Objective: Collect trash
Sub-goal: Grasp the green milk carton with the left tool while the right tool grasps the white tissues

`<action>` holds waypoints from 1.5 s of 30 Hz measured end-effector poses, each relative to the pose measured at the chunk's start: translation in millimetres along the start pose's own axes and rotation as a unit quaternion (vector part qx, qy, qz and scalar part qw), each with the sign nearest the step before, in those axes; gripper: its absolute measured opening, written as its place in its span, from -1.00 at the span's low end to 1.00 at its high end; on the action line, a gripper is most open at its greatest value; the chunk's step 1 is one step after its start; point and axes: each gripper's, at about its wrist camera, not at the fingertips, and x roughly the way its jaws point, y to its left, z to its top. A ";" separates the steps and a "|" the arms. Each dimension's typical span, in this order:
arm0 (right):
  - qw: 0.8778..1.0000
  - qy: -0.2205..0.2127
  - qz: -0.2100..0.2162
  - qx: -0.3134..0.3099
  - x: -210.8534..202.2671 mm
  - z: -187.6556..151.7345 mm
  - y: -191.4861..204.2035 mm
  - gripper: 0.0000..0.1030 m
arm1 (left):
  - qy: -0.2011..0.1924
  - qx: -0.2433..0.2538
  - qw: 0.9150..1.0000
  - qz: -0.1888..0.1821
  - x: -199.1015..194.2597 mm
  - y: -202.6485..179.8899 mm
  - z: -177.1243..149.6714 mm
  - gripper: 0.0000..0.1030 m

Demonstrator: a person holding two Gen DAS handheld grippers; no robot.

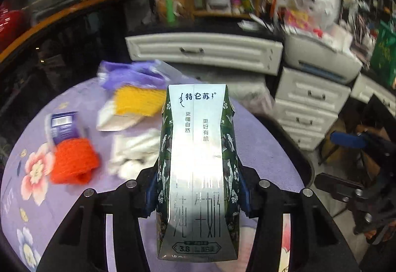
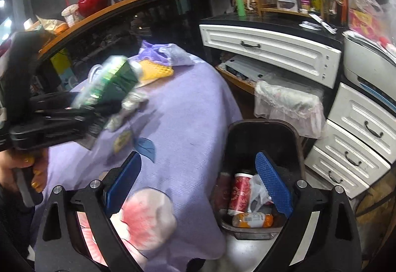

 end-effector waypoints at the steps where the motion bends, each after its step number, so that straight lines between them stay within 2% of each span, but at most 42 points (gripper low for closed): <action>1: 1.000 0.000 0.007 -0.002 1.8 2.7 3.2 0.79 | -0.015 -0.012 1.000 0.011 -9.8 7.2 -2.4 -0.03; 3: 1.000 0.000 0.022 -0.005 5.3 8.3 10.8 0.79 | -0.048 -0.040 0.997 0.049 -31.8 28.1 -10.3 -0.03; 6: 0.999 0.003 0.044 -0.013 13.9 19.2 28.1 0.79 | -0.075 -0.091 0.988 0.097 -50.8 60.0 -21.4 -0.03; 11: 0.997 0.016 0.076 -0.027 33.6 34.4 58.2 0.79 | -0.091 -0.152 0.977 0.119 -58.2 101.3 -33.5 -0.03; 22: 0.989 0.076 0.101 -0.080 98.2 51.5 133.7 0.79 | -0.095 -0.183 0.973 0.106 -58.8 113.8 -45.0 -0.03; 28: 0.985 0.120 0.063 -0.104 138.2 51.9 156.2 0.47 | -0.092 -0.193 0.971 0.108 -57.0 119.4 -49.0 -0.03; 29: 0.985 0.129 0.051 -0.104 147.0 51.2 157.3 0.33 | -0.092 -0.194 0.970 0.110 -56.9 120.5 -49.3 -0.03; 30: 0.984 0.136 0.045 -0.101 153.0 49.8 156.4 0.03 | -0.091 -0.196 0.970 0.109 -56.9 121.6 -49.5 -0.03; 31: 0.985 0.135 0.043 -0.098 155.5 50.4 154.1 -0.05 | -0.091 -0.197 0.970 0.108 -56.6 121.7 -49.9 -0.03; 32: 0.986 0.131 0.042 -0.098 154.9 50.4 153.4 -0.22 | -0.090 -0.198 0.970 0.107 -56.2 121.6 -50.0 -0.03; 33: 0.985 0.135 0.049 -0.094 154.4 49.9 152.4 -0.28 | -0.089 -0.196 0.971 0.108 -55.7 120.9 -50.0 -0.03; 37: 0.986 0.129 0.067 -0.079 141.7 48.0 144.5 -0.33 | -0.089 -0.189 0.972 0.109 -54.7 116.5 -49.3 -0.03; 45: 0.987 0.111 0.102 -0.049 90.7 30.7 113.8 -0.33 | -0.084 -0.180 0.975 0.104 -49.0 109.5 -49.7 -0.03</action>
